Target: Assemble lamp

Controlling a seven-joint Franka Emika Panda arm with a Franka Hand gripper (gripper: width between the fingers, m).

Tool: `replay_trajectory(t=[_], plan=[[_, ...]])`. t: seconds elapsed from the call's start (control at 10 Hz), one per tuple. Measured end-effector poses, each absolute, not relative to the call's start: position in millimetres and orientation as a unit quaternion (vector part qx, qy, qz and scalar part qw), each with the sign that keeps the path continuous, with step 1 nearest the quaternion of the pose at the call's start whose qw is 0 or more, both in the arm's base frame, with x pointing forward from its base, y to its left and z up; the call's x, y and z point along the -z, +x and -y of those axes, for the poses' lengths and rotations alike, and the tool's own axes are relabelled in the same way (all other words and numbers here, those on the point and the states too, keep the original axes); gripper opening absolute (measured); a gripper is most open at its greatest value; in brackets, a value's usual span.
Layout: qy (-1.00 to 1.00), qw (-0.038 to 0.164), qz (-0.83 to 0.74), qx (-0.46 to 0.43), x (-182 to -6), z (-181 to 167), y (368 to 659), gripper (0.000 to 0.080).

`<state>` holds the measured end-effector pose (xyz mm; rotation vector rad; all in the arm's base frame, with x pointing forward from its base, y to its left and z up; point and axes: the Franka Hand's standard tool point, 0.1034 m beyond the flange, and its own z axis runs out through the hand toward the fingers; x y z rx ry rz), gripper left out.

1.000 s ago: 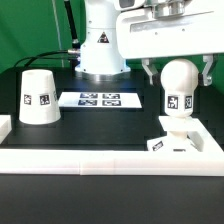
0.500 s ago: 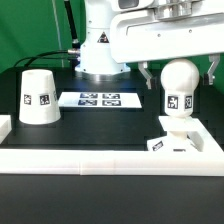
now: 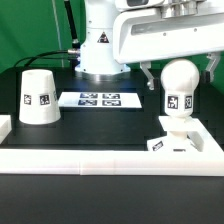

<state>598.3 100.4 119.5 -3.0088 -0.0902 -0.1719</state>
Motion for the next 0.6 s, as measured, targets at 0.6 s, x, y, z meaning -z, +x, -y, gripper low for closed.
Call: replay_trajectory(t=[0.6], plan=[[-0.971,0.039,0.228,0.067,-120.3,-97.9,599.6,0.0698]])
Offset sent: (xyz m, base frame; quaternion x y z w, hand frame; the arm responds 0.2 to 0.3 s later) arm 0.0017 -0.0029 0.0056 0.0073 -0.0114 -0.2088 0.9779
